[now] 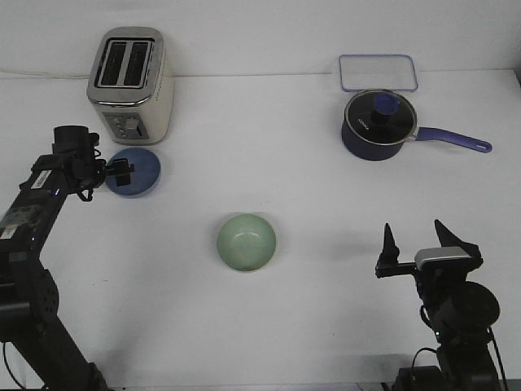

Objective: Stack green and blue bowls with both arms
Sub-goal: 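Close the left gripper on the blue bowl rim and lift it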

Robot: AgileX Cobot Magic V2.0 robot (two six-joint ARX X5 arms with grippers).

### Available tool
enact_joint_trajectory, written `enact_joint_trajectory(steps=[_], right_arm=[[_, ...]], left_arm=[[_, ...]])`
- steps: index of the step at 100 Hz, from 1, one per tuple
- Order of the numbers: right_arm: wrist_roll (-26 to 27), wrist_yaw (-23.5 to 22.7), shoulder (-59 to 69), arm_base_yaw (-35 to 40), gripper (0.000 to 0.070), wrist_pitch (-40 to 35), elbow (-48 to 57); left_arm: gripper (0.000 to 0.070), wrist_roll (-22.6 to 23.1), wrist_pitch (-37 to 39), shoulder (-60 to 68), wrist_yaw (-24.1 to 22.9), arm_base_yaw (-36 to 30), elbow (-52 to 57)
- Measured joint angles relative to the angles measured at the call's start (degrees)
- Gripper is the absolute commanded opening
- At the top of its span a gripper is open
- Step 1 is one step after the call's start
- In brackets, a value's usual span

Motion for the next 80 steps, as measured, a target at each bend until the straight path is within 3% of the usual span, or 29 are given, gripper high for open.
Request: enact_joint_trajectory(steps=[12, 25, 38, 64, 80], right_arm=[[0.0, 0.0, 0.0, 0.0, 0.0657, 0.0, 0.0], [0.0, 0.0, 0.0, 0.0, 0.0658, 0.0, 0.0], [0.0, 0.0, 0.0, 0.0, 0.0658, 0.0, 0.0], [0.0, 0.0, 0.0, 0.0, 0.0658, 0.0, 0.0], [0.0, 0.0, 0.0, 0.0, 0.0658, 0.0, 0.0]], left_arm=[[0.035, 0.02, 0.02, 0.44, -0.02, 0.02, 0.02], [0.0122, 0.02, -0.02, 1.62, 0.0, 0.0, 0.02], [0.0001, 0.04, 0.11, 1.86, -0.02, 0.0, 0.02], [0.0004, 0.04, 0.31, 1.86, 0.37, 0.0, 0.15], [0.0004, 0.04, -0.72, 1.33, 3.85, 0.13, 0.31]])
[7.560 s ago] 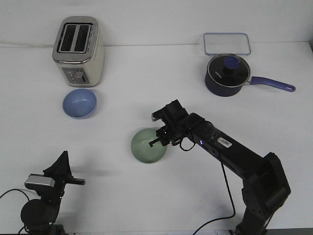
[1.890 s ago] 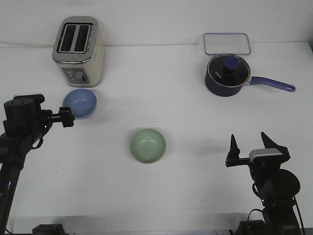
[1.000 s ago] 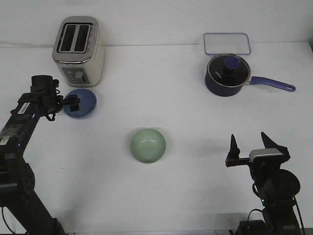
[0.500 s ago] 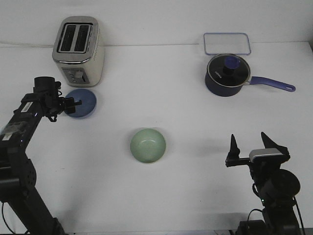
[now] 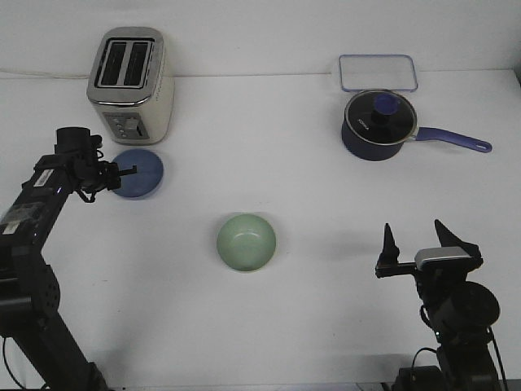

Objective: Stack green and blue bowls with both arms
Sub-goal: 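Close the left gripper on the blue bowl rim and lift it, then carry the blue bowl over the green bowl and lower it inside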

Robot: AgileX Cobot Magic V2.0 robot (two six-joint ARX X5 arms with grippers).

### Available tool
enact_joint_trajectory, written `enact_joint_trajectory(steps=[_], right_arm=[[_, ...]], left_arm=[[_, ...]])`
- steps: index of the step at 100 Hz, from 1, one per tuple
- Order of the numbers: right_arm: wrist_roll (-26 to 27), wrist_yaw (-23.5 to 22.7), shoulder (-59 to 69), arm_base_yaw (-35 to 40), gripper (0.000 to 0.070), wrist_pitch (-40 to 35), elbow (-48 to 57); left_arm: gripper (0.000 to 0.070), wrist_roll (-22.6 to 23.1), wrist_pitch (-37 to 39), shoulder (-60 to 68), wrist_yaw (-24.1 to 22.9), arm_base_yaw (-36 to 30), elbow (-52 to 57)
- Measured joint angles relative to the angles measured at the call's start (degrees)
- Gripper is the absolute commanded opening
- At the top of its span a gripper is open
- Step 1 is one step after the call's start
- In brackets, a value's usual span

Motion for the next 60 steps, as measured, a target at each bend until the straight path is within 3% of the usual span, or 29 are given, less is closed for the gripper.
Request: enact_joint_trajectory(steps=[38, 60], right_arm=[[0.0, 0.0, 0.0, 0.0, 0.0658, 0.02, 0.0], [0.0, 0.0, 0.0, 0.0, 0.0658, 0.0, 0.0]], left_arm=[[0.0004, -0.37, -5.86, -15.08, 11.96, -0.9, 0.35], [0.0004, -0.48, -11.85, -18.01, 13.0, -7.48, 0.35]])
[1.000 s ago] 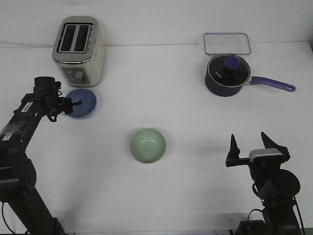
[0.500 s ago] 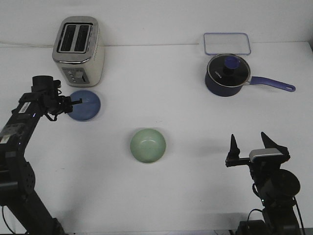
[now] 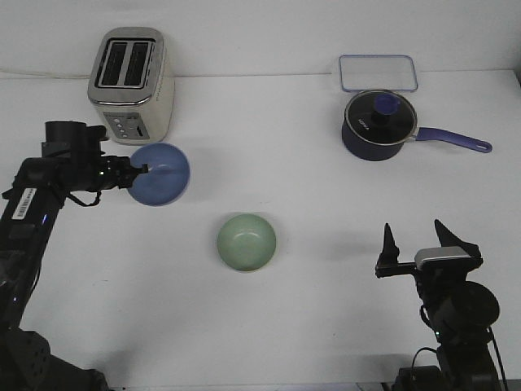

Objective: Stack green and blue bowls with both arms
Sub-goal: 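Carry the blue bowl over the green bowl and lower it inside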

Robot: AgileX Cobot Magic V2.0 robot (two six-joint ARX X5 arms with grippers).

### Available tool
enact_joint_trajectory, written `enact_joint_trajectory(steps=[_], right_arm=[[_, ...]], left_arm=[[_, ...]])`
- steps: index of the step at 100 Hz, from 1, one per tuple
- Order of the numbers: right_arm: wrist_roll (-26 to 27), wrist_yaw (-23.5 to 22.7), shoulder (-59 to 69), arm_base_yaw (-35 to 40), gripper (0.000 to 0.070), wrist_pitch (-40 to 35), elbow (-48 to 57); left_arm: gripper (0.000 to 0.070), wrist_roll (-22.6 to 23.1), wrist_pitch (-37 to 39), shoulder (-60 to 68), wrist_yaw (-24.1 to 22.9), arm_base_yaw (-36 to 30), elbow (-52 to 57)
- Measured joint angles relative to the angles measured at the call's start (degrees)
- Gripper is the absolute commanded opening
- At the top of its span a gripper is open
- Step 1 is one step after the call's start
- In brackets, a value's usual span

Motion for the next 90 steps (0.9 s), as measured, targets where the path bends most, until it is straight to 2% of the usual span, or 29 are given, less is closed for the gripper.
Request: enact_joint_trajectory(steps=[45, 73, 90], right_arm=[[0.0, 0.0, 0.0, 0.0, 0.0658, 0.0, 0.0], [-0.02, 0.0, 0.0, 0.0, 0.0658, 0.0, 0.0], [0.0, 0.0, 0.0, 0.0, 0.0658, 0.0, 0.0]], left_arm=[[0.0004, 0.02, -2.93, -0.37, 1.01, -20.63, -0.37], [0.0004, 0.04, -2.91, 0.7, 0.98, -26.6, -0.37], [0.0004, 0.02, -2.95, 5.84, 0.52, -27.1, -0.37]])
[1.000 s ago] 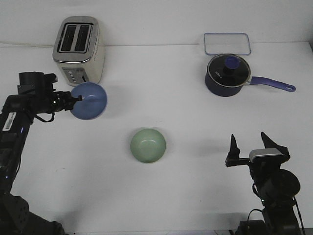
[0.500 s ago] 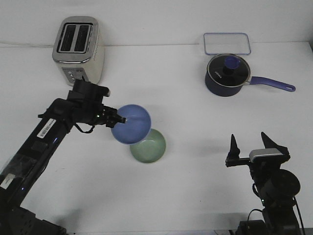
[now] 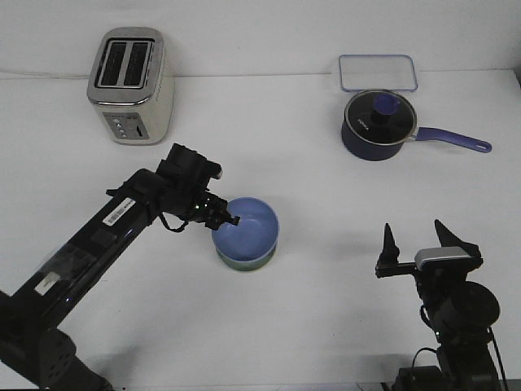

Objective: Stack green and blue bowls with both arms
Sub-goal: 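Carry the blue bowl over the green bowl and lower it inside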

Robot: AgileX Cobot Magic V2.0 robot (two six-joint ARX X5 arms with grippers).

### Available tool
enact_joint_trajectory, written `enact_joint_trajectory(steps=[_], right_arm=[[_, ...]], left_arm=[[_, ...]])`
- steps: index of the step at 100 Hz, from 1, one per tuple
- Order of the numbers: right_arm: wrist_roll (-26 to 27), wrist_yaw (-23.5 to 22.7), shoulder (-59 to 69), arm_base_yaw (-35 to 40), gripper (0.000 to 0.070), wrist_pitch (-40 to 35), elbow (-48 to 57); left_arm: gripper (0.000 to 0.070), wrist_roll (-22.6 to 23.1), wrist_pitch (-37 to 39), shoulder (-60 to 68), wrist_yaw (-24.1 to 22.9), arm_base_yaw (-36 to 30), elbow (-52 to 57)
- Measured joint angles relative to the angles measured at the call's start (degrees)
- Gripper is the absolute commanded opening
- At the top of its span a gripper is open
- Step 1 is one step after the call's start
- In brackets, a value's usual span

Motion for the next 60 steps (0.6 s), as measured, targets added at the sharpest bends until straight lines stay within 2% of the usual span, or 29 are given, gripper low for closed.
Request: enact_joint_trajectory(steps=[60], right_arm=[[0.0, 0.0, 0.0, 0.0, 0.0658, 0.0, 0.0]], left_arm=[[0.0014, 0.26, 0.04, 2.62, -0.37, 0.11, -0.26]])
